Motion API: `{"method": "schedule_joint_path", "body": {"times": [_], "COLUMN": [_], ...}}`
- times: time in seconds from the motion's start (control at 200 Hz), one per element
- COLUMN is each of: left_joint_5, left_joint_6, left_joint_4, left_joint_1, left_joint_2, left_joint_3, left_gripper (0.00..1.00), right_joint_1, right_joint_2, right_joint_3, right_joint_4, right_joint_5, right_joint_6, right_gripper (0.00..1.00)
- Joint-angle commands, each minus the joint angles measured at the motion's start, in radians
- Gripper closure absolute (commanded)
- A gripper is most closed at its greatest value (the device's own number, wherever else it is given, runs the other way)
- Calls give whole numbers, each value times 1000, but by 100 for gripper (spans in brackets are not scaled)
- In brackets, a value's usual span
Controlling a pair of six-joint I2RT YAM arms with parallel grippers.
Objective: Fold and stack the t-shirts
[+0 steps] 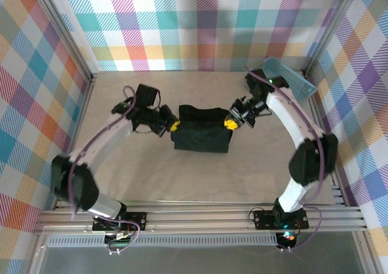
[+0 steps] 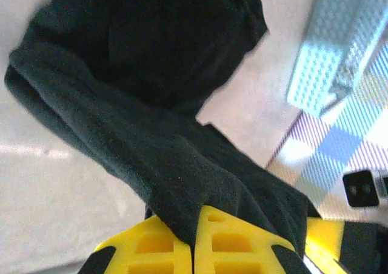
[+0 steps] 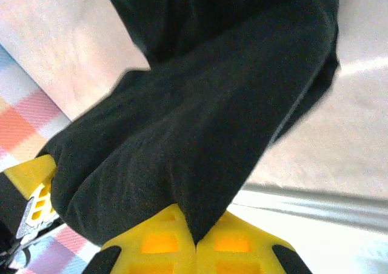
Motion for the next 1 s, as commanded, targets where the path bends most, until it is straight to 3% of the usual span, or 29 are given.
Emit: {"method": "schedule_joint_path", "body": {"times": [0.0, 0.055, 0.095, 0.2, 0.28, 0.33, 0.415, 0.52, 0.61, 0.7, 0.805, 0.995], "left_joint_5": [1, 2, -13, -115, -142, -166, -168, -192, -371, -591, -610, -658], "left_joint_6": [2, 14, 28, 90, 92, 92, 14, -181, -430, -602, -666, -718], "left_joint_4": [113, 88, 53, -34, -28, -24, 68, 221, 488, 736, 865, 993], "left_joint_1": [63, 89, 104, 111, 95, 72, 12, -112, -246, -369, -409, -433], "left_joint_2": [237, 380, 463, 535, 480, 414, 269, 105, -35, -56, 55, 235], "left_joint_3": [162, 301, 388, 527, 495, 429, 225, -50, -317, -469, -472, -401], "left_gripper": [91, 86, 80, 49, 47, 46, 46, 43, 31, 20, 20, 22], "right_joint_1": [-57, -76, -84, -81, -82, -81, -78, -76, -63, -56, -54, -54], "right_joint_2": [200, 318, 404, 571, 598, 566, 406, 90, -212, -431, -581, -680], "right_joint_3": [158, 275, 377, 708, 820, 800, 552, 71, -355, -673, -845, -891], "right_joint_4": [60, 83, 101, 33, -22, -30, 88, 432, 840, 1090, 1131, 984], "right_joint_5": [1, 24, 33, 91, 114, 132, 123, 82, 57, 49, 41, 12], "right_joint_6": [36, 31, 6, -116, -166, -196, -206, -142, -56, 27, 52, 23], "right_gripper": [94, 74, 64, 54, 43, 42, 43, 46, 45, 43, 41, 41]}}
